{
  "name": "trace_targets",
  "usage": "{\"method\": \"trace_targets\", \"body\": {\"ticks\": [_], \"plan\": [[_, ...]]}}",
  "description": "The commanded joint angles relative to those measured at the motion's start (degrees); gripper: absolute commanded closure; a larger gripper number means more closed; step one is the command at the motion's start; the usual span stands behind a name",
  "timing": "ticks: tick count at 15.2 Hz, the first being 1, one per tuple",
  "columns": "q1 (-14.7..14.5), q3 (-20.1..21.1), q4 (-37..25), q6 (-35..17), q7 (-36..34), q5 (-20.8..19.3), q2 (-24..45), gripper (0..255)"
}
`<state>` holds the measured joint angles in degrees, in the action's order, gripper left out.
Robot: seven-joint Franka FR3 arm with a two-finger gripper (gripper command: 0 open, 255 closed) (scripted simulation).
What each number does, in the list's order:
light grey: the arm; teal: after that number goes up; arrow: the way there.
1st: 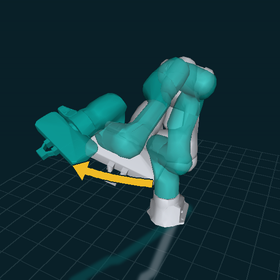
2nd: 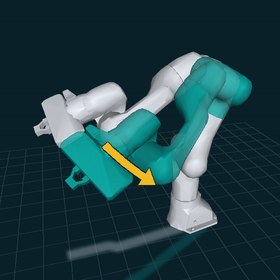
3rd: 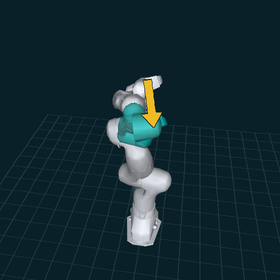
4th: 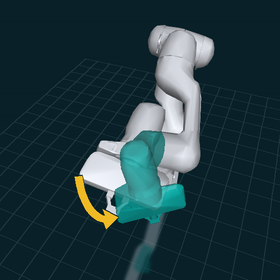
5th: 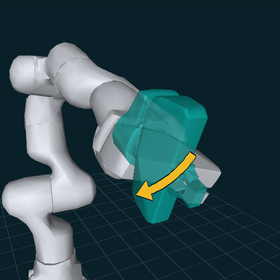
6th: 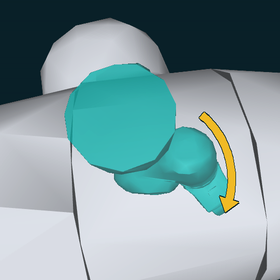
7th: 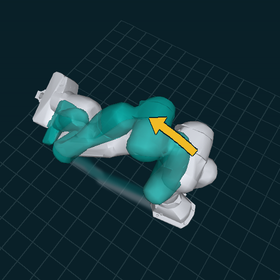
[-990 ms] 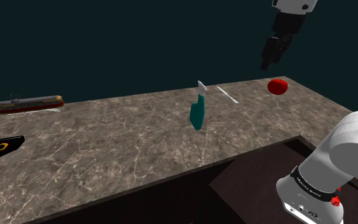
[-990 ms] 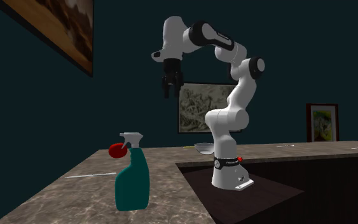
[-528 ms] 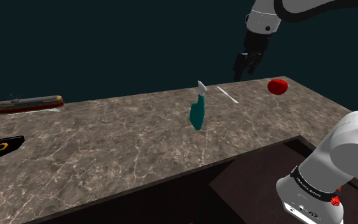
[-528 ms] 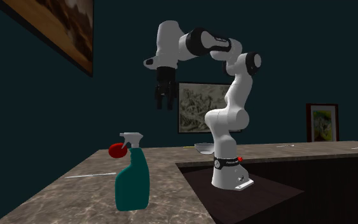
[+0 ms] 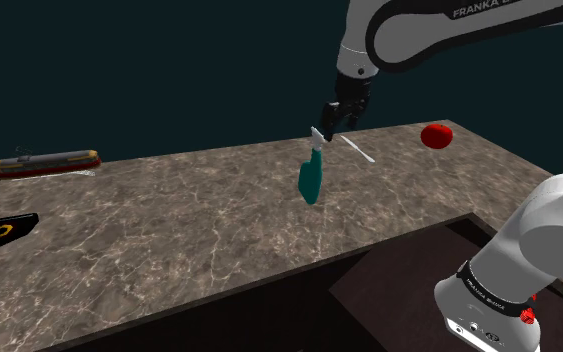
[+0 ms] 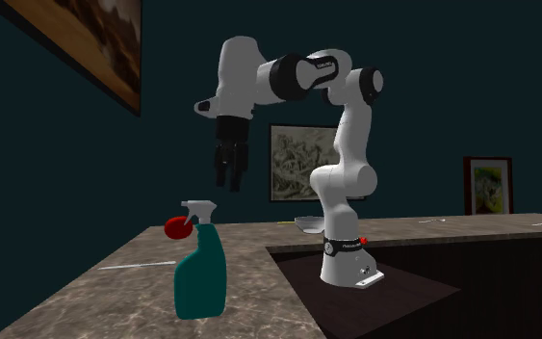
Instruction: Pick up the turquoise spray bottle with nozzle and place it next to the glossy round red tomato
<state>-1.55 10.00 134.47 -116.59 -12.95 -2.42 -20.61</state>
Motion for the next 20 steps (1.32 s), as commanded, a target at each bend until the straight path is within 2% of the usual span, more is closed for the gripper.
{"method": "trace_targets", "body": {"ticks": [1, 10, 17, 18, 20], "plan": [[0.0, 1.3, -1.4, -2.8, -2.3, -0.8, 3.8, 0], [0.3, 1.8, 1.3, -9.9, -3.9, -2.2, 8.3, 0], [0.3, 1.8, 1.3, -9.9, -3.9, -2.2, 8.3, 0], [0.3, 1.8, 1.3, -9.9, -3.9, -2.2, 8.3, 255], [0.3, 1.8, 1.3, -9.9, -3.9, -2.2, 8.3, 255]]}}
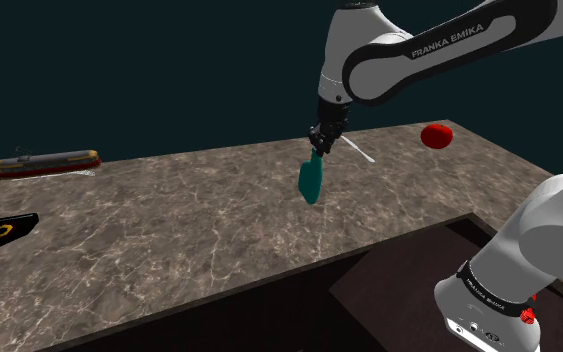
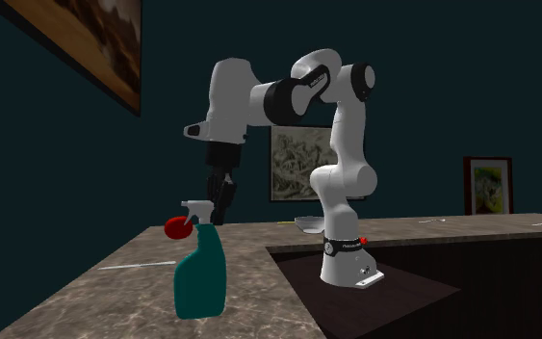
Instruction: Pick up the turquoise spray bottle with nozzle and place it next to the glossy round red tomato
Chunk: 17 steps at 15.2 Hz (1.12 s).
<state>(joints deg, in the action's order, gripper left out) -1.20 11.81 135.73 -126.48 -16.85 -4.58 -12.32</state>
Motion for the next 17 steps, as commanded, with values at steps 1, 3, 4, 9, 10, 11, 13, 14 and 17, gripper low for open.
{"method": "trace_targets", "body": {"ticks": [1, 3, 4, 9, 10, 11, 13, 14, 17], "plan": [[0.0, 0.0, 0.0, 0.0, 0.0, 0.0, 0.0, 255], [0.0, 0.0, 0.0, 0.0, 0.0, 0.0, 0.0, 255], [0.0, 0.0, 0.0, 0.0, 0.0, 0.0, 0.0, 255], [0.0, -0.1, -0.9, 1.6, 0.3, 0.2, -0.7, 255], [-0.1, -0.1, -1.4, 2.4, 0.4, 0.4, -1.0, 255], [-0.1, -0.2, -1.9, 3.2, 0.6, 0.5, -1.4, 255], [-0.1, -0.2, -2.9, 4.8, 0.8, 0.7, -1.9, 255], [-0.1, -0.3, -3.4, 5.6, 1.0, 0.7, -2.2, 255], [-0.2, -0.4, -5.1, 7.9, 1.3, 1.0, -3.0, 255]]}}
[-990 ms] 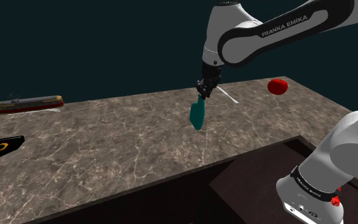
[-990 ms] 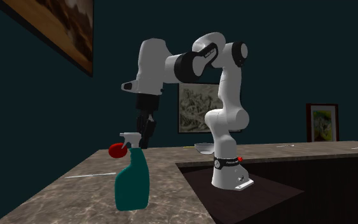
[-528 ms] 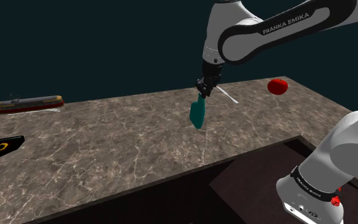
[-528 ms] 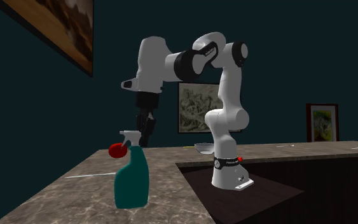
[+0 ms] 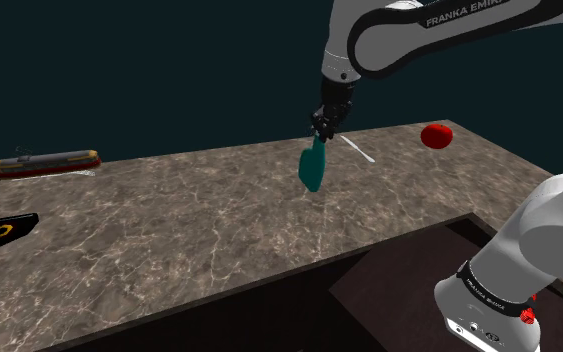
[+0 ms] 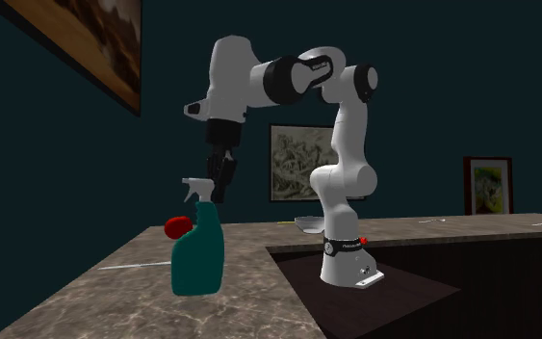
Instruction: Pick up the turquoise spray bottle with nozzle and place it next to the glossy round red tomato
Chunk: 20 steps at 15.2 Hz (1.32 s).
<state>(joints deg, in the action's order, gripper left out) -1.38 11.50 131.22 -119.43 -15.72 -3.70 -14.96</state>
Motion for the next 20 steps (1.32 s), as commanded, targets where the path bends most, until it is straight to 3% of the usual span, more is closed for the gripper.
{"method": "trace_targets", "body": {"ticks": [1, 20], "plan": [[0.0, -0.1, -1.2, 1.7, 0.3, 0.2, -0.5, 255], [0.1, -0.6, -14.2, 16.4, 1.9, 0.7, -2.2, 255]]}}
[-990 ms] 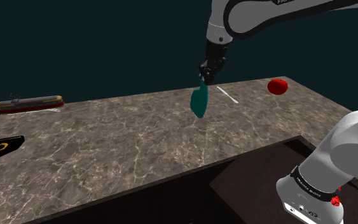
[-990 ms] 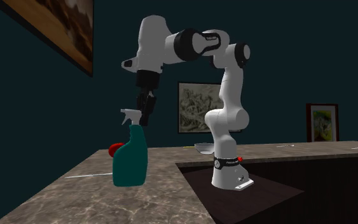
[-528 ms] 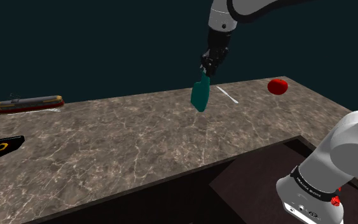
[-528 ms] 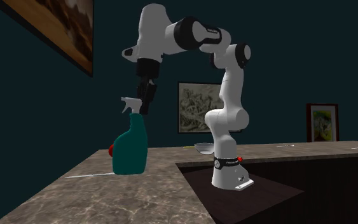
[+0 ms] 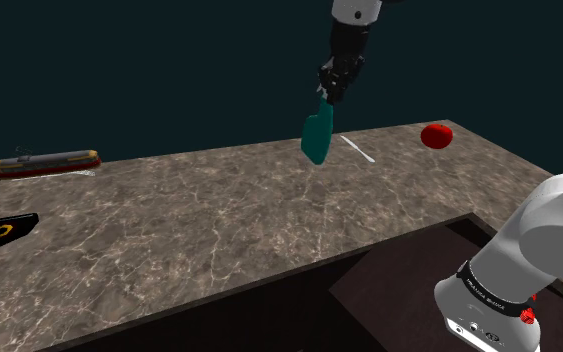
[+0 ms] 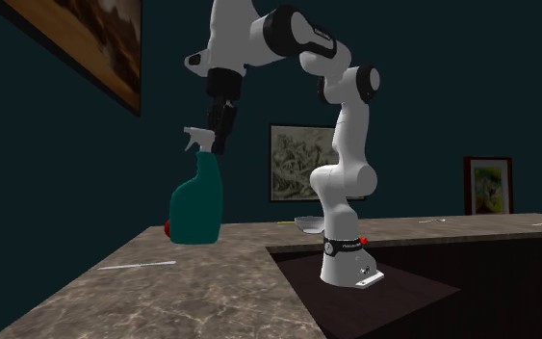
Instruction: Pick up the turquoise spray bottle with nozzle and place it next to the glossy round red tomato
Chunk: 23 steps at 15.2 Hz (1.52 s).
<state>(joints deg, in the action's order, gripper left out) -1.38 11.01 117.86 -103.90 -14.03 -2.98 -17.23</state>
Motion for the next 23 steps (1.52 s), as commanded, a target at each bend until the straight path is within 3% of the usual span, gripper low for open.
{"method": "trace_targets", "body": {"ticks": [1, 23], "plan": [[0.1, -0.1, -1.7, 1.6, 0.2, 0.0, 0.1, 255], [0.4, 0.1, -23.1, 18.9, 1.1, -0.7, 4.3, 255]]}}
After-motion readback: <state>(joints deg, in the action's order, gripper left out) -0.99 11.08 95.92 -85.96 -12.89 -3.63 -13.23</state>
